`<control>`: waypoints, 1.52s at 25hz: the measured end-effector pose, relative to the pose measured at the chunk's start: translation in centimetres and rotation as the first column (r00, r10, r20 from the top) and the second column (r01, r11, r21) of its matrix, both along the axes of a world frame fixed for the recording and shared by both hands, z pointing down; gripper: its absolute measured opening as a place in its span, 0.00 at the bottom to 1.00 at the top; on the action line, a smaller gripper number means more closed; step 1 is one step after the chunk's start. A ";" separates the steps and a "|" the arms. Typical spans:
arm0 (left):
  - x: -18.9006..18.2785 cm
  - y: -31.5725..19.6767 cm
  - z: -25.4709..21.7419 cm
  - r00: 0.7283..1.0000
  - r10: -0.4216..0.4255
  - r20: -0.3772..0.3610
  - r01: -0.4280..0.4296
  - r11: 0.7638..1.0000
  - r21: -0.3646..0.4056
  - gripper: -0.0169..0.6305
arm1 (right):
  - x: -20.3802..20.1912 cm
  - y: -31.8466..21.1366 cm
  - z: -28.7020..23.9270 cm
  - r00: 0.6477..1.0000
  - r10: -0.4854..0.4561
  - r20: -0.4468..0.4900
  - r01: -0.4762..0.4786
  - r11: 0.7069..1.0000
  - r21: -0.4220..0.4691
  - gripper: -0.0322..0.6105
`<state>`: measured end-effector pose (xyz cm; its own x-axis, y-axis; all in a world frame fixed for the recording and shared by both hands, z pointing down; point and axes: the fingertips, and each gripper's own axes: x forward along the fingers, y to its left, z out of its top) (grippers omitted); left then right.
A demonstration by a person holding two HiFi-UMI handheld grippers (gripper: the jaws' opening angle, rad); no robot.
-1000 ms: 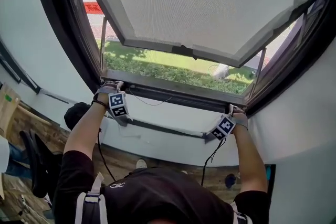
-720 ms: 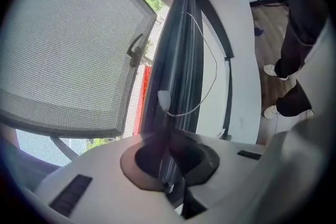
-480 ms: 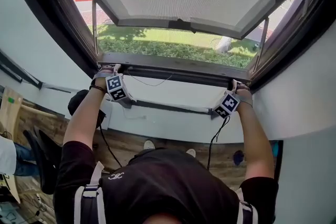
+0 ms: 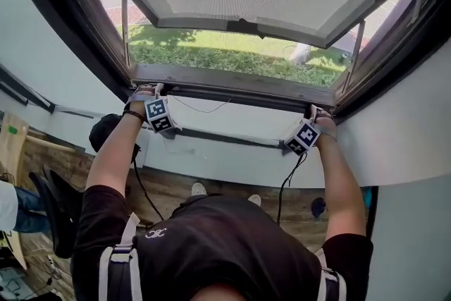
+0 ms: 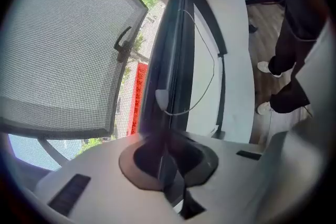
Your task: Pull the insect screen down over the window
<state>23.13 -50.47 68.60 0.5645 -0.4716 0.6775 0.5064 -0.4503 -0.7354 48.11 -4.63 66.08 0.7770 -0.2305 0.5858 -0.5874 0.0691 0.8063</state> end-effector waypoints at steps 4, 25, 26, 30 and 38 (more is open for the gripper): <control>-0.1 -0.5 0.2 1.000 -0.009 0.003 0.009 1.000 0.012 0.05 | 0.1 -0.1 0.7 1.000 -0.015 0.017 0.015 1.000 -0.020 0.08; -2.1 1.6 2.6 0.992 -0.045 0.114 0.061 0.988 -0.144 0.43 | -3.0 0.6 2.4 0.971 0.030 0.236 0.007 0.988 -0.157 0.46; -2.0 1.6 3.0 0.992 -0.057 0.110 0.072 0.987 -0.144 0.49 | -2.8 0.4 2.8 0.974 0.041 0.221 -0.008 0.989 -0.149 0.52; -1.3 1.4 2.8 0.990 -0.084 0.111 0.101 0.983 -0.156 0.45 | -1.1 -0.6 2.8 0.986 0.019 0.167 -0.007 0.997 -0.070 0.47; -0.8 1.3 1.9 0.994 -0.082 0.072 0.094 0.977 -0.191 0.44 | -1.8 0.1 2.5 0.988 0.008 0.155 0.009 0.994 -0.108 0.53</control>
